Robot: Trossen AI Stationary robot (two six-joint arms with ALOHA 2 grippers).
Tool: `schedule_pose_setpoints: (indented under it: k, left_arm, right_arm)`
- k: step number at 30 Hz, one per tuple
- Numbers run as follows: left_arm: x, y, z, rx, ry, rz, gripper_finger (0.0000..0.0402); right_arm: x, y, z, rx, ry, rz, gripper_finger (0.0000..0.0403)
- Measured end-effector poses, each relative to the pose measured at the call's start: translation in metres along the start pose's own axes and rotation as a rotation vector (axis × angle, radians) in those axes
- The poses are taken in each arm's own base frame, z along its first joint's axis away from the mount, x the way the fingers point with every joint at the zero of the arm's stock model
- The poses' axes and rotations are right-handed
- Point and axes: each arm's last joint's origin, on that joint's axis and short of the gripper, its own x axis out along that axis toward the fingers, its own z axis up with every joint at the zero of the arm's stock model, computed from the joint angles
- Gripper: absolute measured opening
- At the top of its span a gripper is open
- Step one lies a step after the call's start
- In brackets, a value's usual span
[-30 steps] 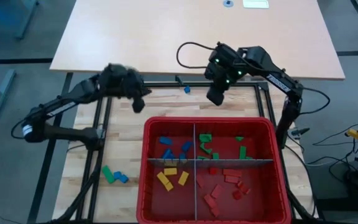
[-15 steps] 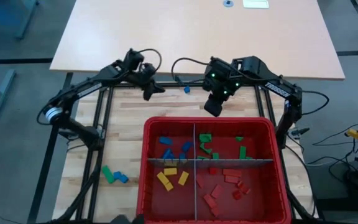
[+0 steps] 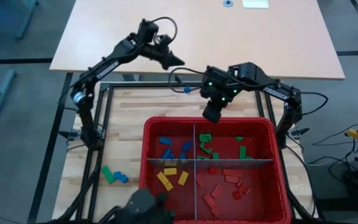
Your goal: Sort blocks
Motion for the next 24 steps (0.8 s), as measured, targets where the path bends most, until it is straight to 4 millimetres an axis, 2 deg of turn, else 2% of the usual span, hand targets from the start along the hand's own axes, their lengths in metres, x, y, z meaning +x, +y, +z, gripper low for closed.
schedule_pose_setpoints:
  k: [2,5,9,13,21,24]
  left_arm:
    - [0.008,0.007,0.006,-0.038,0.031,0.008,0.0000]
    - [0.024,0.025,0.005,-0.119,0.110,0.029,0.0000]
    - [0.044,0.050,-0.009,-0.226,0.215,0.050,0.0000]
    - [0.060,0.071,-0.025,-0.341,0.287,0.005,0.0000]
    - [0.058,0.067,-0.016,-0.383,0.274,-0.085,0.0000]
    - [0.045,0.054,-0.002,-0.338,0.241,-0.142,0.0000]
  right_arm:
    - [0.001,0.003,-0.001,-0.005,0.003,0.002,0.0000]
    - [0.001,0.007,-0.002,-0.007,0.002,-0.008,0.0000]
    - [-0.002,0.012,-0.006,0.003,-0.026,-0.072,0.0000]
    - [-0.016,0.013,-0.014,0.015,-0.082,-0.113,0.0000]
    - [-0.047,0.009,-0.032,0.058,-0.193,-0.173,0.0000]
    - [-0.054,0.007,-0.038,0.061,-0.208,-0.174,0.0000]
